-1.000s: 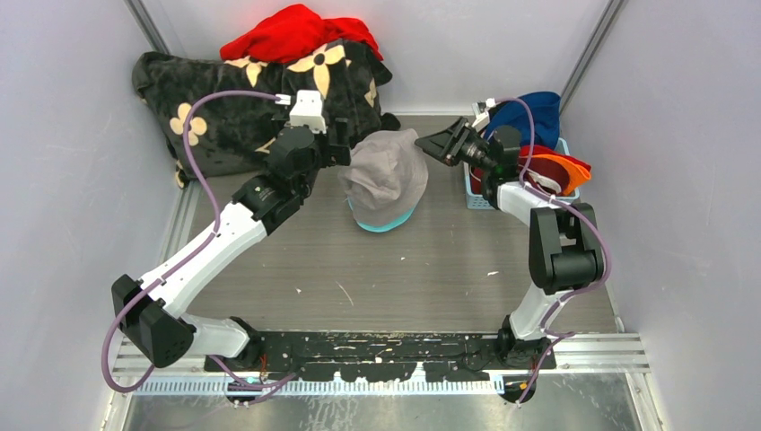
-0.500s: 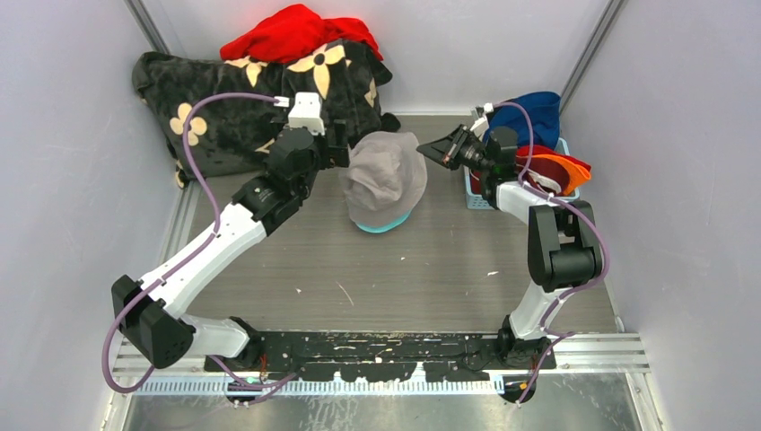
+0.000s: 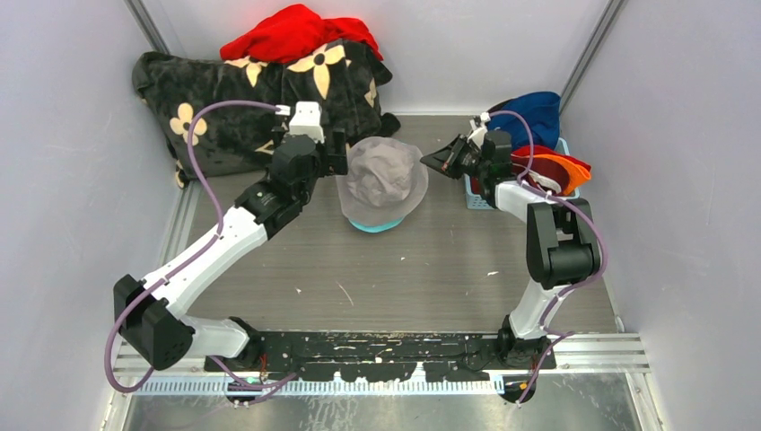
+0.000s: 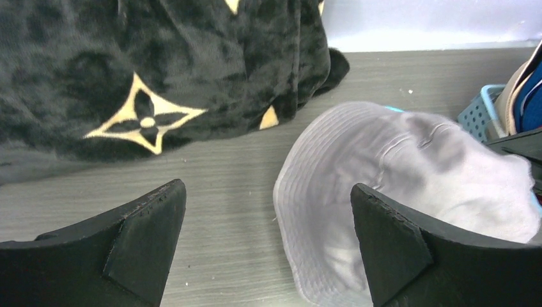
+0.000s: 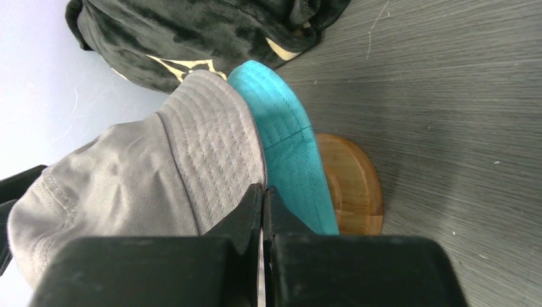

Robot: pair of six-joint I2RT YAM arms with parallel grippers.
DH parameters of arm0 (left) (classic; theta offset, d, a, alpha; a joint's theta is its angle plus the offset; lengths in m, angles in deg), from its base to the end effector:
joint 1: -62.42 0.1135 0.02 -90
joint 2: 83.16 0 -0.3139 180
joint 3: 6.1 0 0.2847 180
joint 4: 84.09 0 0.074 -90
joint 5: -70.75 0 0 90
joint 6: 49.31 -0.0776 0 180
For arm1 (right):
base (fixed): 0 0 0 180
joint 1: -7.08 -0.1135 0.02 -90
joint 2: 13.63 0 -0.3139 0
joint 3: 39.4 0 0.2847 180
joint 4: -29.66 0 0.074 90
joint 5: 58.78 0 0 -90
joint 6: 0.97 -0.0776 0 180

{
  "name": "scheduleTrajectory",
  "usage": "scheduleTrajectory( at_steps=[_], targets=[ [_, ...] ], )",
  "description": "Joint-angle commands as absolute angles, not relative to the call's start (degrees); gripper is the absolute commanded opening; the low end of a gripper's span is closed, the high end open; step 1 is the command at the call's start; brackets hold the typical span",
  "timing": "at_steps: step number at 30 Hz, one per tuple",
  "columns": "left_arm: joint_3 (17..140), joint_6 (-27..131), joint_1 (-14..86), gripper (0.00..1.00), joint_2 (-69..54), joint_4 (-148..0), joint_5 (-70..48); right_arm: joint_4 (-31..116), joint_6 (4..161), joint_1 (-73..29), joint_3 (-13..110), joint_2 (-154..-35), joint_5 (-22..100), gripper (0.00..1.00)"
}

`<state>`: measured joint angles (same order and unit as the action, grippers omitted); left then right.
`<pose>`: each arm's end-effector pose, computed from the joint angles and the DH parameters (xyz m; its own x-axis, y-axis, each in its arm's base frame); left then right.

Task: Stack the hats

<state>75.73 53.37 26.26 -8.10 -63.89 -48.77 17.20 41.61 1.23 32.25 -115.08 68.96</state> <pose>0.3128 -0.1812 0.4175 -0.2107 -0.0826 -0.9741 0.0823 0.9914 -0.1019 0.4514 0.0940 0.2393 -0.6879 0.5149 -0.5115 -0.2295 0.5144 0.8263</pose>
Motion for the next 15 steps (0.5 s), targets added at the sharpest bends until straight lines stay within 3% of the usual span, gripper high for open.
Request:
scheduleTrajectory(
  at_steps=[1,15],
  targets=[
    [72.6,57.4,28.5,0.99,-10.0,-66.8,-47.4,18.3,44.6,1.3,34.6,-116.1,66.6,0.01],
    [60.9,76.3,41.7,0.94,-11.8,-79.6,-22.1,19.8,46.2,0.9,37.8,-117.8,67.0,0.01]
  ],
)
